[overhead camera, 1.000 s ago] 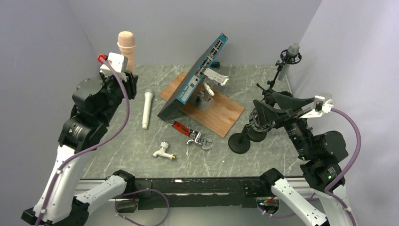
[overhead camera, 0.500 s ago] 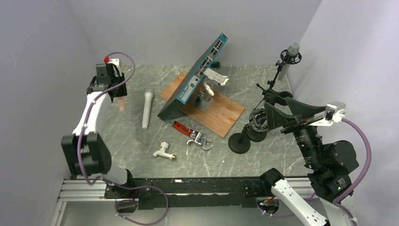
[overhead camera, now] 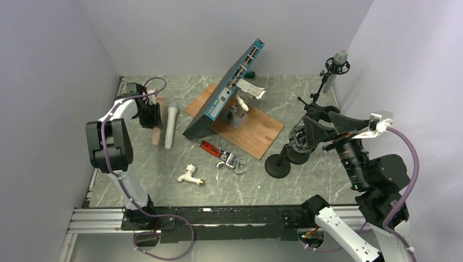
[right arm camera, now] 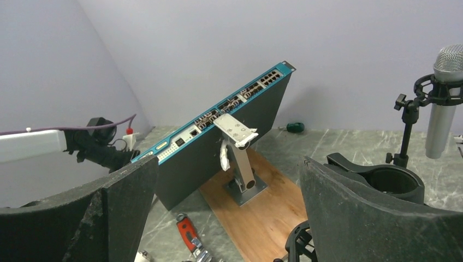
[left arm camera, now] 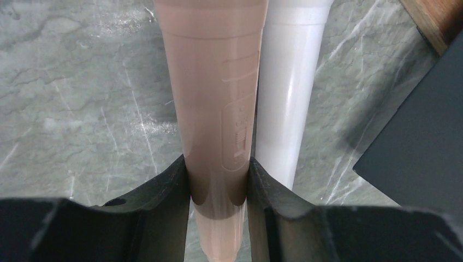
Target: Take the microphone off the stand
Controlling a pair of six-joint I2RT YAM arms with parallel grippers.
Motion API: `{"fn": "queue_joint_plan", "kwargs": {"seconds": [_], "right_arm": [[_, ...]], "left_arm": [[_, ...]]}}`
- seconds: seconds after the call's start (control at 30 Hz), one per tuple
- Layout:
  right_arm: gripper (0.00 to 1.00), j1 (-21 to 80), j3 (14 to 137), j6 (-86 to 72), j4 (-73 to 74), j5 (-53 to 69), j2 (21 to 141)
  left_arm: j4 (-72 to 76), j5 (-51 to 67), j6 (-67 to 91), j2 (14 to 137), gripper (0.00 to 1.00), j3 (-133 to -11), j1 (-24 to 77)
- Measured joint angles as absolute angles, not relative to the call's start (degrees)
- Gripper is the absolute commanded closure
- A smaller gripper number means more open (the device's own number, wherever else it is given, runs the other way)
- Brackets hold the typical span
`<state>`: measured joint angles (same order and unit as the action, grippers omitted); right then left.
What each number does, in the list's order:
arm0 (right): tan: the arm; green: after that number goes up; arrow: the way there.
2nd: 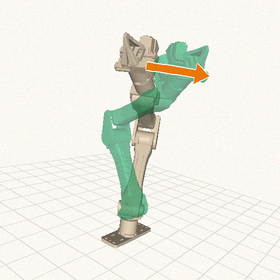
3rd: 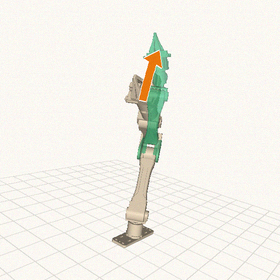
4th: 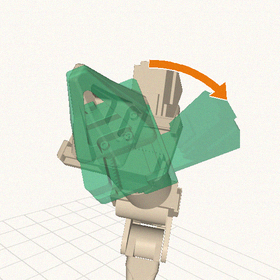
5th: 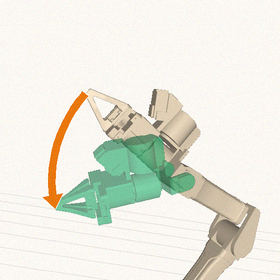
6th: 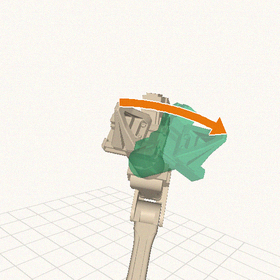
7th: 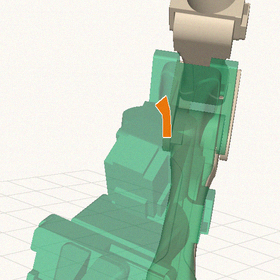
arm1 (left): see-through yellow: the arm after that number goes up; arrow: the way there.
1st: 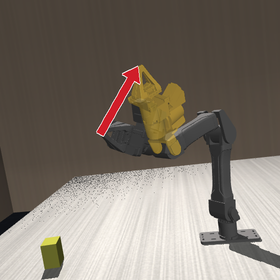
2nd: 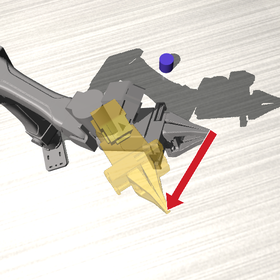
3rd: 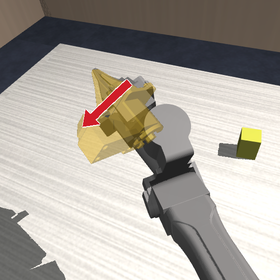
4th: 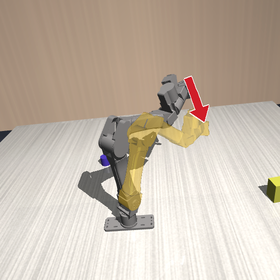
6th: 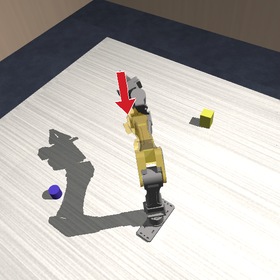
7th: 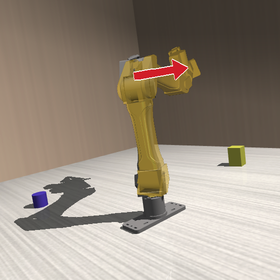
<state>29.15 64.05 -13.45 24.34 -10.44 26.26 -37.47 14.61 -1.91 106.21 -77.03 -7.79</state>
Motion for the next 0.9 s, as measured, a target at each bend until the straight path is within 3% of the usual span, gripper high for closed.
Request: {"fn": "queue_joint_plan", "kwargs": {"seconds": [0.53,0.9], "right_arm": [[0.0,29.15,66.48,-13.56,25.71,-11.44,26.3],[0.0,29.15,66.48,-14.04,25.71,-11.38,26.72]], "left_arm": [[-40.38,15.57,-1.26,112.99,0.63,-81.8,-7.79],[-40.12,15.57,-0.67,112.99,0.49,-81.78,-7.79]]}}
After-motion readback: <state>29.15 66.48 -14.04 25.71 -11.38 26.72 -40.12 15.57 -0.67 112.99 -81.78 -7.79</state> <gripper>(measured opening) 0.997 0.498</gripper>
